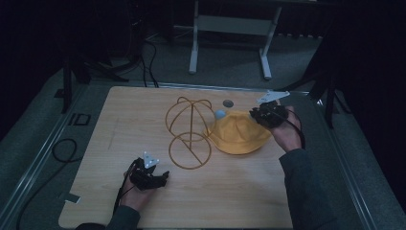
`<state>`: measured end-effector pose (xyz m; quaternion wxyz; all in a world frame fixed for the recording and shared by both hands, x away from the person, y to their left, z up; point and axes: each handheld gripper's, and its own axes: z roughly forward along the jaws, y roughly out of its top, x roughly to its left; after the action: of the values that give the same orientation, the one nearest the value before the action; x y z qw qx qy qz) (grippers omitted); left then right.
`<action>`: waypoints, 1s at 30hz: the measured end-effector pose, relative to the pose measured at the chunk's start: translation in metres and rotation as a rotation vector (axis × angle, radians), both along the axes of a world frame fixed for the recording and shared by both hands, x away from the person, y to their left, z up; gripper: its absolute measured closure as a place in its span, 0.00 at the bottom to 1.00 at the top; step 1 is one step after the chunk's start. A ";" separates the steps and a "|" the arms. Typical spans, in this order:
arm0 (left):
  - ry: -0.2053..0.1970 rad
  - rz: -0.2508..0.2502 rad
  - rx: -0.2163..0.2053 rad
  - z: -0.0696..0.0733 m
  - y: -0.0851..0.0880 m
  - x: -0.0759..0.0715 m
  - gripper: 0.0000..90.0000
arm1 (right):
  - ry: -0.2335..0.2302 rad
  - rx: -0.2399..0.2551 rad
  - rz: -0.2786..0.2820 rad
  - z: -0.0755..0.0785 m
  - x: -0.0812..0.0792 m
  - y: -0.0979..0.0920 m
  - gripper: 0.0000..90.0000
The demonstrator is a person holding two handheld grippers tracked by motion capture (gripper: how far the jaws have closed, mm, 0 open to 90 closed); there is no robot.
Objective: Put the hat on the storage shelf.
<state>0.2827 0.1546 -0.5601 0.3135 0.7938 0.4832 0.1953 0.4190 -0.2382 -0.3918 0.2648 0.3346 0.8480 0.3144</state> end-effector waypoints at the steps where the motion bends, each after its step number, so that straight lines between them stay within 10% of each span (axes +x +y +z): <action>1: 0.000 0.000 0.000 0.000 0.000 0.000 0.30 | 0.003 0.002 0.004 0.001 0.000 0.001 0.85; 30: 0.003 -0.001 0.000 0.000 0.000 0.000 0.30 | 0.153 -0.112 0.069 -0.011 0.024 0.023 0.71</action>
<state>0.2828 0.1546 -0.5599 0.3128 0.7944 0.4832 0.1939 0.4430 -0.2153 -0.4032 0.2064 0.3130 0.8930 0.2491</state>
